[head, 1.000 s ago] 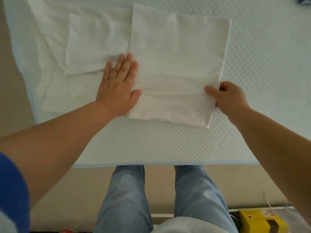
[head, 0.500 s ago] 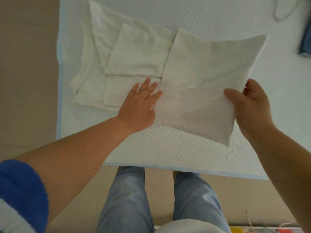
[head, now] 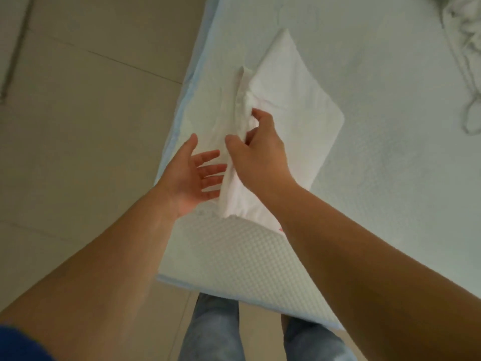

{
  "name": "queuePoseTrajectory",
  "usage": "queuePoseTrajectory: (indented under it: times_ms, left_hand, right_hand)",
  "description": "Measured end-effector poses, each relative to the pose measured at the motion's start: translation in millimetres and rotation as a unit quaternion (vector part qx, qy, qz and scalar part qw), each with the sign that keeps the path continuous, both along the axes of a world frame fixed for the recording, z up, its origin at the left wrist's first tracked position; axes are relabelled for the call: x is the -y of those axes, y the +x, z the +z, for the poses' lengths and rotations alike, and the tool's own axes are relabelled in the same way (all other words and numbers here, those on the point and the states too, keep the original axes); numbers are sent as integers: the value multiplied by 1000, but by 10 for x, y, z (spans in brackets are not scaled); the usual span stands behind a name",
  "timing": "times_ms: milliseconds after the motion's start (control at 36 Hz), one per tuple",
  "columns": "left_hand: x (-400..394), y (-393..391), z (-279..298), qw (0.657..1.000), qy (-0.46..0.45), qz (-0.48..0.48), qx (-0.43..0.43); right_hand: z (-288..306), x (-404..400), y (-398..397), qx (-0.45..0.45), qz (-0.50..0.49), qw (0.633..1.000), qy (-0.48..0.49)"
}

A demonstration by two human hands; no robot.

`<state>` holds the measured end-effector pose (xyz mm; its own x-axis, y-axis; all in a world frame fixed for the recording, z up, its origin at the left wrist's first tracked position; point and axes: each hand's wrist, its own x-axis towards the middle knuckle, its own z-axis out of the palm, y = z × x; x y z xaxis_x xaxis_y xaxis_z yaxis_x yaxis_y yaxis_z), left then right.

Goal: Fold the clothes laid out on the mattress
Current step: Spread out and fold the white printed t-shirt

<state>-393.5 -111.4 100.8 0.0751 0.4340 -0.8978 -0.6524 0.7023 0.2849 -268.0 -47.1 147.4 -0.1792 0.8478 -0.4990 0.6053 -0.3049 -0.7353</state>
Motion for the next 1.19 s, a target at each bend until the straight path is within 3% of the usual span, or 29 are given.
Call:
queuePoseTrajectory:
  times_ms: [83, 167, 222, 333, 389, 444, 556, 667, 750, 861, 1028, 1111, 1194]
  left_hand:
    - [101, -197, -164, 999, -10, -14, -30]
    - [143, -238, -261, 987, -27, -60, -149]
    - [145, -214, -316, 969, -6, -100, -226]
    - [188, -131, -446, 893, 36, -170, -414]
    - [225, -113, -457, 846, 35, -190, -497]
    - [271, -88, -465, 822, 25, -199, -533]
    - [325, -34, -459, 860, -13, -158, -485]
    - [332, 15, -444, 896, -20, -148, -418]
    - [321, 64, -392, 927, -22, -132, -351]
    - [267, 81, -339, 959, -41, -24, -278]
    - [246, 167, -275, 974, -53, 88, -201]
    - [134, 209, -136, 979, -55, 135, -145]
    - [54, 263, 120, 984, -11, 115, -138]
  right_hand:
    - [-310, 85, -360, 29, 88, 993, -67]
    - [-490, 252, -464, 73, 155, 982, -83]
    - [-526, 363, -379, 94, 159, 982, -45]
    - [-556, 582, 41, 161, 160, 970, 91]
    - [-568, 691, 254, 190, 188, 956, 121]
    - [-612, 794, 430, 218, 244, 936, 126]
    - [-760, 912, 595, 276, 383, 875, 104]
    - [-852, 879, 548, 306, 389, 864, 87]
    - [-870, 903, 482, 308, 363, 875, 86]
    - [-882, 906, 393, 287, 314, 901, 79]
    - [-915, 878, 450, 288, 335, 893, 91]
    - [-864, 852, 430, 268, 301, 908, 113]
    - [-669, 797, 392, 204, 226, 942, 139]
